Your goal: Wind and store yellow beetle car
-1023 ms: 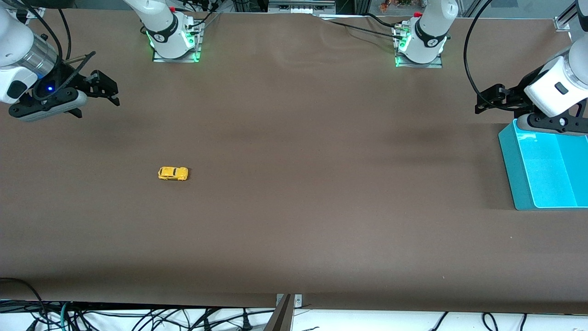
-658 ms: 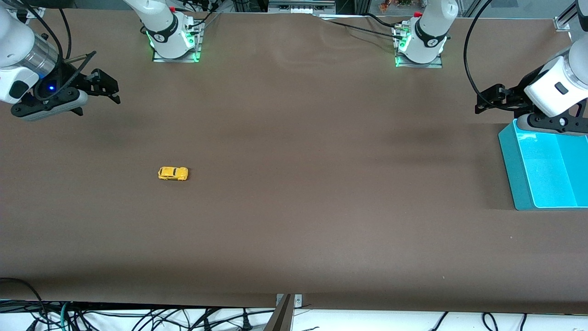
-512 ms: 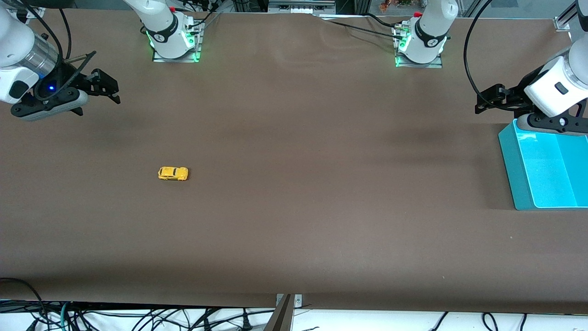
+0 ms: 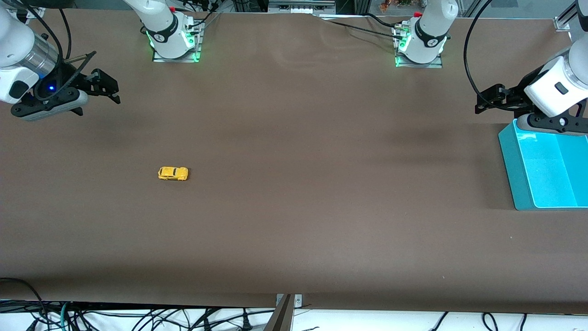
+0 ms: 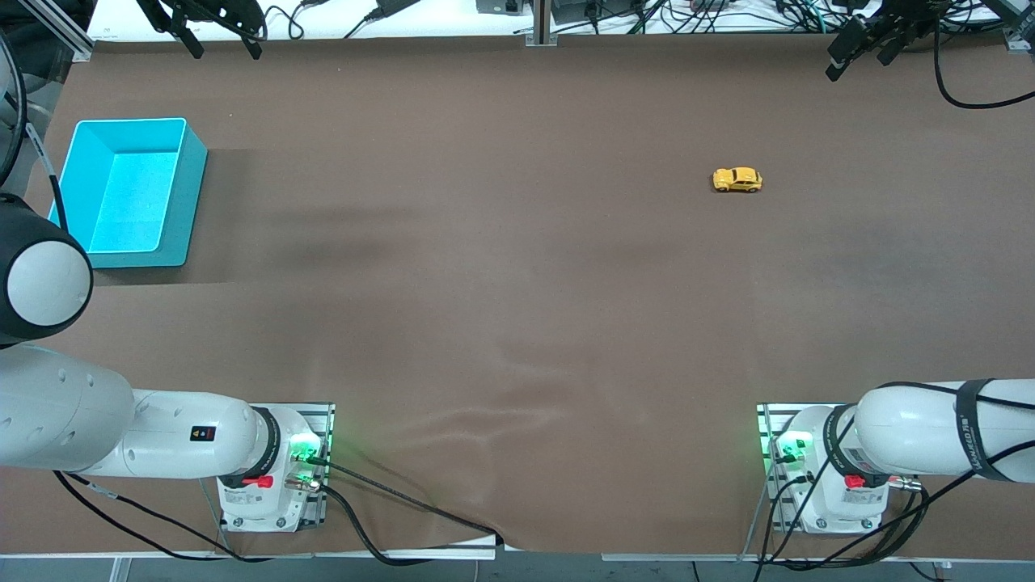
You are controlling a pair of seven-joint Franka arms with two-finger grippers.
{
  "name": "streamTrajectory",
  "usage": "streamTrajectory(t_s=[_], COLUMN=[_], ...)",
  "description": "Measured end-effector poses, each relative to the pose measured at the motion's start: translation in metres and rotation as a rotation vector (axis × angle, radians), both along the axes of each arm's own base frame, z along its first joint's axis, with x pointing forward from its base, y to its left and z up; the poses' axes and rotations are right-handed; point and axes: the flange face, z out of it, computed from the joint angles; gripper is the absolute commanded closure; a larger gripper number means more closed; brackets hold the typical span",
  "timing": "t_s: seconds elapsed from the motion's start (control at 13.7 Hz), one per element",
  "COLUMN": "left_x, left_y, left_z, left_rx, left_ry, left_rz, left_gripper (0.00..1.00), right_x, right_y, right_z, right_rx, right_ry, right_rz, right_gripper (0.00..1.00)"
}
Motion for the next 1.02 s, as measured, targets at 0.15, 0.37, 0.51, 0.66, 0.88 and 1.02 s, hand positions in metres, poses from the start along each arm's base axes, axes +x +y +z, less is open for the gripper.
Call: streamTrajectory(t_s=[0.15, 0.37, 0.51, 0.66, 0.88, 1.02], left_x=[0.0, 0.0, 0.0, 0.0, 0.0, 0.0], left_y=[0.0, 0.0, 0.0, 0.0, 0.0, 0.0], left_z=[0.0, 0.0001, 0.0001, 0.0001, 0.0001, 0.0001], left_rx=[0.0, 0.0, 0.0, 0.0, 0.0, 0.0], left_ry=[0.0, 0.0, 0.0, 0.0, 0.0, 0.0], left_rz=[0.0, 0.0, 0.0, 0.0, 0.0, 0.0], left_gripper=[0.0, 0.0, 0.0, 0.0, 0.0, 0.0], right_x=[-0.0001, -0.0003, -0.0004, -0.0005, -0.0008, -0.0008], right_y=[0.0, 0.0, 0.0, 0.0004, 0.0007, 0.0007], right_z=[-0.0001, -0.0003, -0.0005, -0.0007, -0.002, -0.0041], right_rx=[0.0, 0.0, 0.0, -0.001, -0.001, -0.002], right_ry=[0.001, 0.003, 0.004, 0.006, 0.013, 0.02], right_rz=[0.0, 0.0, 0.0, 0.001, 0.002, 0.002], right_gripper=[0.0, 0.0, 0.0, 0.0, 0.0, 0.0])
